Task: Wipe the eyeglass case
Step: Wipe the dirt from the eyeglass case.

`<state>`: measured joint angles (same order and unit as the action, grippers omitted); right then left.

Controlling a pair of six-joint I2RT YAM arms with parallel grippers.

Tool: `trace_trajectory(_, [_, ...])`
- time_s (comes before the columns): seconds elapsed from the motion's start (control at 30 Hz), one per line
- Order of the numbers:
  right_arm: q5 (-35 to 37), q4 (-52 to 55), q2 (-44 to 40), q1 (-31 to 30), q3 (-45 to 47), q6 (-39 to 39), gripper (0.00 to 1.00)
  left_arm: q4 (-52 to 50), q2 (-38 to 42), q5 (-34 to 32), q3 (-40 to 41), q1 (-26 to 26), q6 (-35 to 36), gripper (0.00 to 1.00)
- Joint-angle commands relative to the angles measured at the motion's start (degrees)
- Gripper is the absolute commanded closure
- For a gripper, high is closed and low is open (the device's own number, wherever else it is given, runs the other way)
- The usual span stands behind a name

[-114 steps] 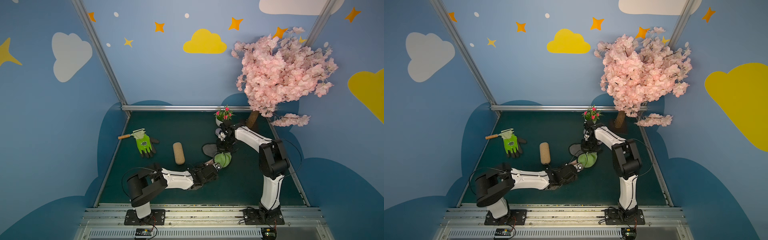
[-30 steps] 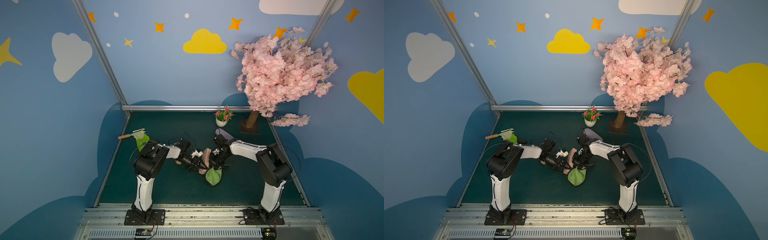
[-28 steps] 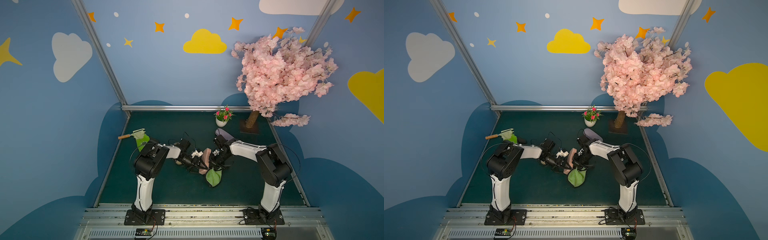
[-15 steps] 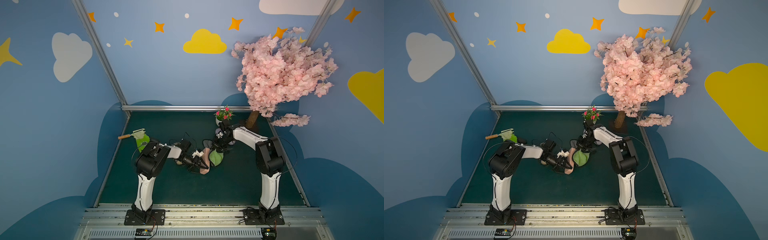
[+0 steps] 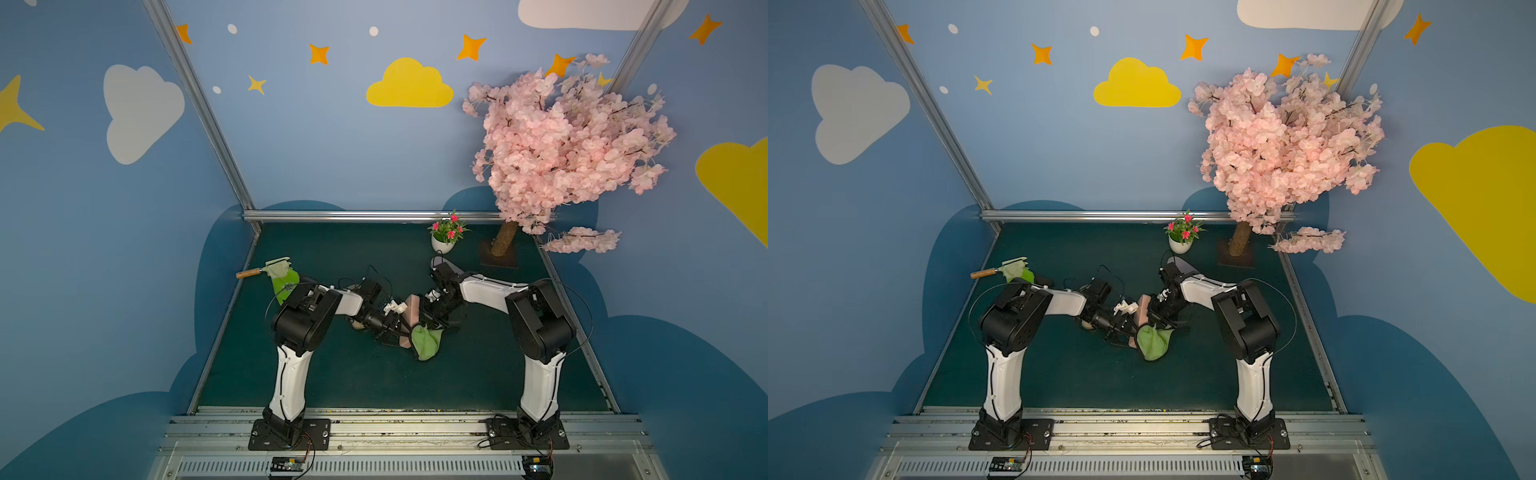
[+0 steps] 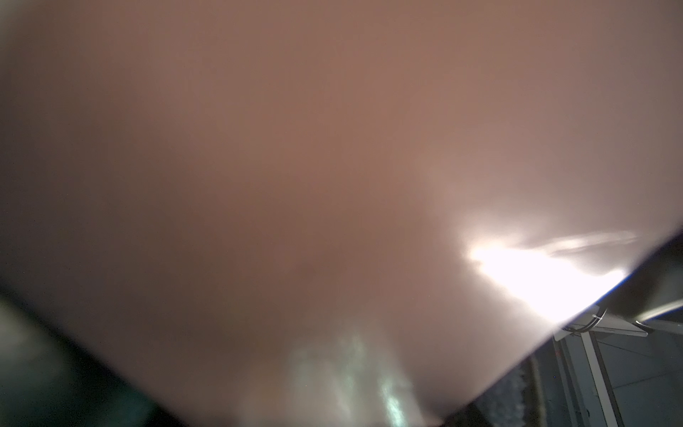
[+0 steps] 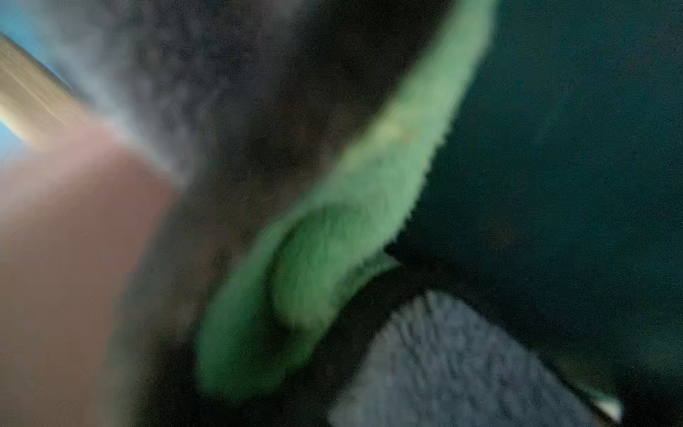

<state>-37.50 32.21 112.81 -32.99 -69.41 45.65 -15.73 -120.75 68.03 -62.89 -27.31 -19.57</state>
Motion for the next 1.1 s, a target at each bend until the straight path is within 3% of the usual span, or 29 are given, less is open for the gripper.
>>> trace_trajectory(0.0, [-14.5, -2.3, -3.0, -6.4, 3.3, -0.4, 1.0, -2.5, -4.7, -10.0, 0.3, -0.4, -3.3, 0.97])
trace_trajectory(0.17, [-18.4, -0.5, -3.1, -5.5, 1.7, -5.1, 1.0, -2.6, -4.4, -10.4, 0.6, -0.5, -3.2, 0.97])
trace_trajectory(0.3, [-7.1, 6.3, 1.0, 1.0, -7.6, -9.8, 1.0, -3.0, -3.9, -9.9, 0.9, -1.0, -2.5, 0.97])
trace_trajectory(0.4, [-3.8, 3.2, 3.9, 5.2, -12.5, -7.2, 1.0, -2.3, -3.2, -8.5, 1.5, -1.6, -2.3, 0.97])
trace_trajectory(0.57, [-7.2, -5.5, 8.5, 7.4, -14.8, -2.0, 1.0, 2.9, -2.5, -4.2, 3.3, -1.9, -5.0, 0.97])
trace_trajectory(0.73, [-10.5, -5.6, 9.1, 4.0, -12.6, -1.9, 1.0, 4.2, -3.1, -3.2, 3.3, -1.8, -5.7, 0.97])
trace_trajectory(1.07, [-21.7, -5.2, -8.0, -7.2, 6.8, -3.9, 1.0, 5.4, -3.0, -3.6, 3.6, -0.8, -6.7, 0.97])
